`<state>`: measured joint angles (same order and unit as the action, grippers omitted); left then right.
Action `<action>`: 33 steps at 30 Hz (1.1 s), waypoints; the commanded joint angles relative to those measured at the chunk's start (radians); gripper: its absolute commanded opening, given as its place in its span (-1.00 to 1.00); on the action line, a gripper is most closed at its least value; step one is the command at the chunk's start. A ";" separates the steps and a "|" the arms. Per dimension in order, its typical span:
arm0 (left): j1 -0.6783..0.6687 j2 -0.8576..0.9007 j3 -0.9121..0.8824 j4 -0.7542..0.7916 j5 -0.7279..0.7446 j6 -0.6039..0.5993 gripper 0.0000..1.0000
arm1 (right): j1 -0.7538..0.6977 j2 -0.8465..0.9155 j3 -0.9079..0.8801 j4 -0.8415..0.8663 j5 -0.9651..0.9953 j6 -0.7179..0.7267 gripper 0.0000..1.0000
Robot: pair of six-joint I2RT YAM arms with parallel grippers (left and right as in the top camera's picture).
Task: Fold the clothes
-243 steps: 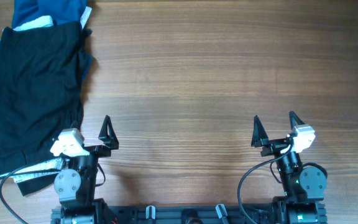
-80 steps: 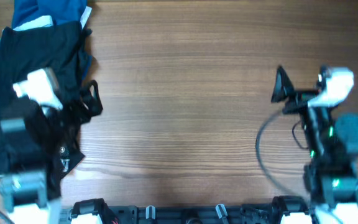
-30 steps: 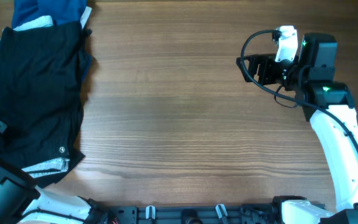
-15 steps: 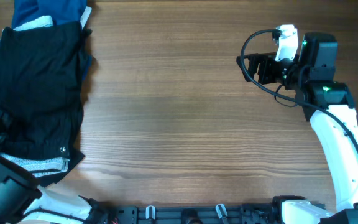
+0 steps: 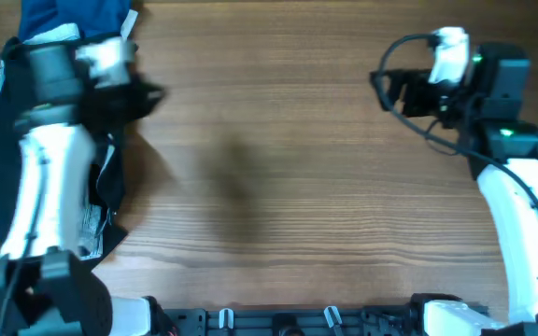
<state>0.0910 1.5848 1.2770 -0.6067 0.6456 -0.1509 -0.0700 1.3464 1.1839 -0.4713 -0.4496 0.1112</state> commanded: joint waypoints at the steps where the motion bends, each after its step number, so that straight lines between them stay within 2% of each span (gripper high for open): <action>1: -0.303 0.043 0.006 0.106 -0.071 -0.110 -0.92 | -0.108 -0.079 0.047 -0.001 -0.040 0.050 1.00; 5: -0.542 0.131 0.006 0.261 -0.209 -0.123 -0.92 | -0.222 -0.131 0.047 -0.001 -0.103 0.056 0.99; 8: -0.660 0.194 0.006 0.358 -0.313 -0.124 -0.92 | -0.295 -0.158 0.047 -0.002 -0.170 0.056 1.00; 11: -0.680 0.203 0.006 0.402 -0.336 -0.154 -0.92 | -0.316 -0.159 0.047 -0.024 -0.183 0.045 0.99; 17: -0.633 0.197 0.006 0.390 -0.336 -0.153 -0.91 | -0.316 -0.159 0.047 -0.031 -0.180 0.045 0.99; 19: -0.620 0.193 0.006 0.384 -0.336 -0.148 -0.55 | -0.316 -0.159 0.047 -0.036 -0.180 0.039 0.99; 20: -0.612 0.187 0.006 0.378 -0.337 -0.140 -0.21 | -0.316 -0.159 0.047 -0.040 -0.180 0.029 1.00; 21: -0.603 0.180 0.006 0.370 -0.345 -0.132 -0.02 | -0.316 -0.159 0.047 -0.044 -0.180 0.020 0.99; 24: -0.565 0.126 0.018 0.287 -0.433 -0.117 0.82 | -0.316 -0.159 0.047 -0.058 -0.180 0.018 0.99; 25: -0.552 0.107 0.027 0.247 -0.472 -0.115 1.00 | -0.315 -0.159 0.047 -0.062 -0.180 0.019 1.00; 29: -0.468 -0.005 0.115 -0.021 -0.716 -0.102 1.00 | -0.315 -0.159 0.046 -0.075 -0.180 0.019 1.00; 33: -0.377 -0.093 0.180 -0.235 -0.858 -0.065 1.00 | -0.315 -0.159 0.046 -0.076 -0.180 0.019 0.99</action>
<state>-0.3584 1.6024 1.3827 -0.7418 0.0105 -0.2619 -0.3817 1.1912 1.2106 -0.5468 -0.6064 0.1520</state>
